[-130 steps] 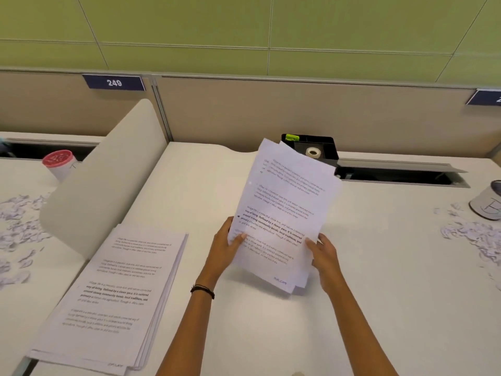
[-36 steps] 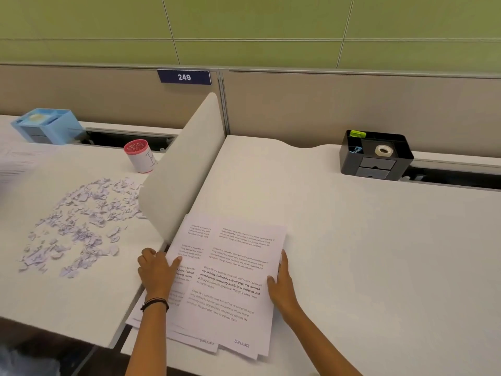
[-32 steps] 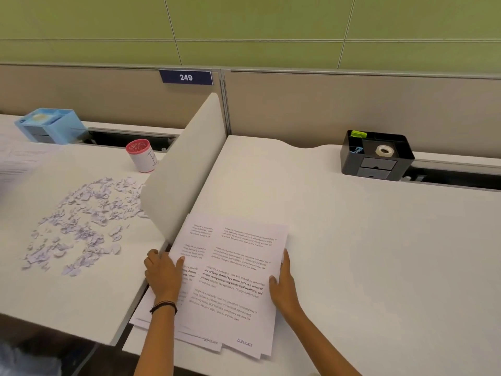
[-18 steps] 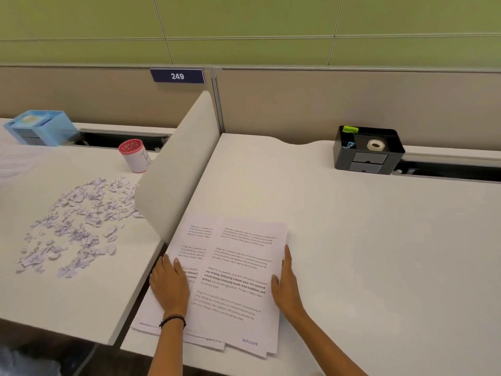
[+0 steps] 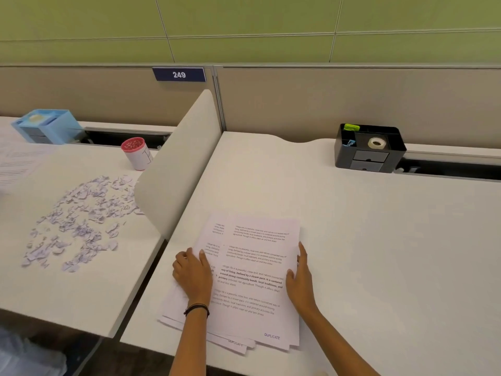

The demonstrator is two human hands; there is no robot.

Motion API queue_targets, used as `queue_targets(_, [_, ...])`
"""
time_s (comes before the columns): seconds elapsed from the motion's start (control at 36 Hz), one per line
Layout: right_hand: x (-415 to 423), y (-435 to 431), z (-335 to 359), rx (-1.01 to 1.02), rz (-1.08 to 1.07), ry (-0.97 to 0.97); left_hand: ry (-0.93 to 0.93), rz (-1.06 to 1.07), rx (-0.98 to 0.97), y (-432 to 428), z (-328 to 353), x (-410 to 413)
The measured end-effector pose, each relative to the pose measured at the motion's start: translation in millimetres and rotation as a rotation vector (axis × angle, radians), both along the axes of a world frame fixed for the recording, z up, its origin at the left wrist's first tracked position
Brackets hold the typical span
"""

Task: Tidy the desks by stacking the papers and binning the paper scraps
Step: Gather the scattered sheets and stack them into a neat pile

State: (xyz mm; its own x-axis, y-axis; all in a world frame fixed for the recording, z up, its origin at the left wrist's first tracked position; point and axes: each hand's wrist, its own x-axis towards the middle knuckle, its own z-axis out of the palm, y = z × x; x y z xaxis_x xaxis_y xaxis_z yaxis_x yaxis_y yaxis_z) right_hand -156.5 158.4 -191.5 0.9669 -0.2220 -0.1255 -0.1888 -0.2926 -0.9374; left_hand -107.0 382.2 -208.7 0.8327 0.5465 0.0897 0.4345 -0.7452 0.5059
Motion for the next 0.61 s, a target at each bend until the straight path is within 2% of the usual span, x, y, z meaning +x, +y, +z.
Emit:
queue_targets(0.28, [-3.8, -27.8, -5.5, -0.081, -0.109, 0.029, 0.180, -0.116, -0.008, -68.8, 23.2, 10.9])
queue_targets(0.42, [-8.7, -35.5, -13.4, -0.102, -0.180, 0.023, 0.331, -0.201, 0.043, -95.2, 25.9, 16.3])
queue_targets(0.53, [-12.1, -46.0, -18.8, -0.156, -0.208, 0.004, 0.388, -0.291, -0.103, -103.4, 23.4, 22.5])
queue_targets(0.61, [-13.8, -56.8, -21.8, -0.181, -0.218, -0.022, 0.429, -0.348, -0.132, -105.0, 22.3, 25.7])
